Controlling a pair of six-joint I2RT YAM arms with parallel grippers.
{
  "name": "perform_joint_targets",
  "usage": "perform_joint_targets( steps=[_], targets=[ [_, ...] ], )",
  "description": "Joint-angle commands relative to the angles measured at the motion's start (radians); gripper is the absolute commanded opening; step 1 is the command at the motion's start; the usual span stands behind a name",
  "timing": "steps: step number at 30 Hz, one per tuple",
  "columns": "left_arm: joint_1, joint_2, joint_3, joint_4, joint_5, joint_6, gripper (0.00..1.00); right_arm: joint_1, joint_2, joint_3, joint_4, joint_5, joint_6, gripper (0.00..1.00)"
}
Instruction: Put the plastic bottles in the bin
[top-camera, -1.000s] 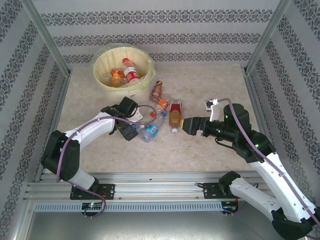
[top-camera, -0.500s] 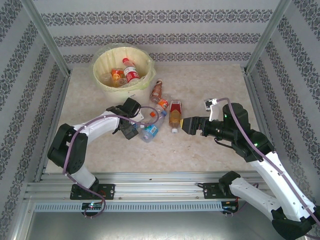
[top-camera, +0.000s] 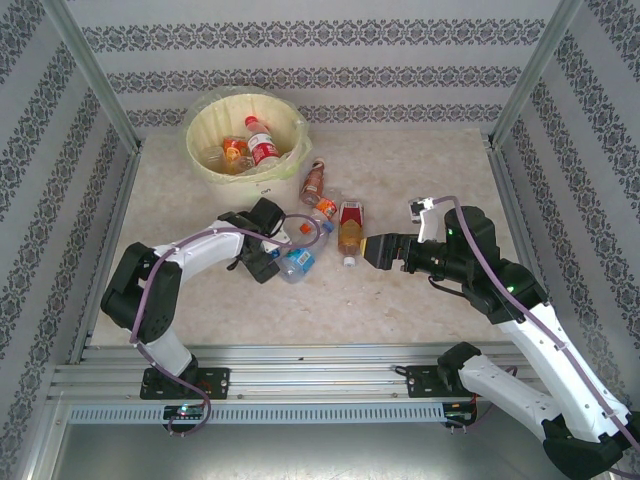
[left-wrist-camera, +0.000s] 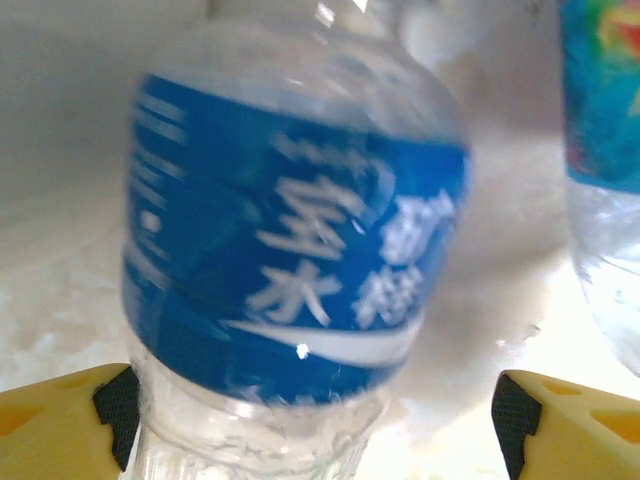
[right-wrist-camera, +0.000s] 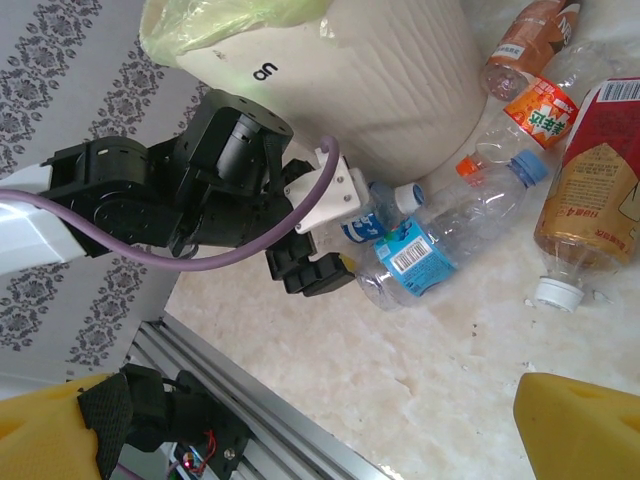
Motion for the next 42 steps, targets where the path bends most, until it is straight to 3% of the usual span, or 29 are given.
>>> perform_joint_targets(
  steps=[1,15,23,35,42],
  targets=[
    [-0.019,-0.028,-0.008,-0.091,0.043,-0.071,0.90,-0.010,-0.001,-0.012,0.027,-0.018,-0.001,0.98],
    [-0.021,0.039,0.022,-0.110,0.125,-0.311,0.74,-0.011,-0.028,-0.013,0.014,-0.011,0.000,0.98],
    [-0.023,-0.042,0.011,-0.109,0.197,-0.390,0.56,-0.014,-0.029,-0.015,0.014,-0.013,-0.001,0.98],
    [-0.083,-0.323,-0.016,-0.176,0.303,-0.458,0.57,-0.016,-0.001,-0.002,0.061,-0.045,0.012,0.98],
    [-0.095,-0.459,0.072,-0.138,0.437,-0.520,0.57,-0.017,0.007,-0.004,0.128,-0.099,0.037,0.98]
  ],
)
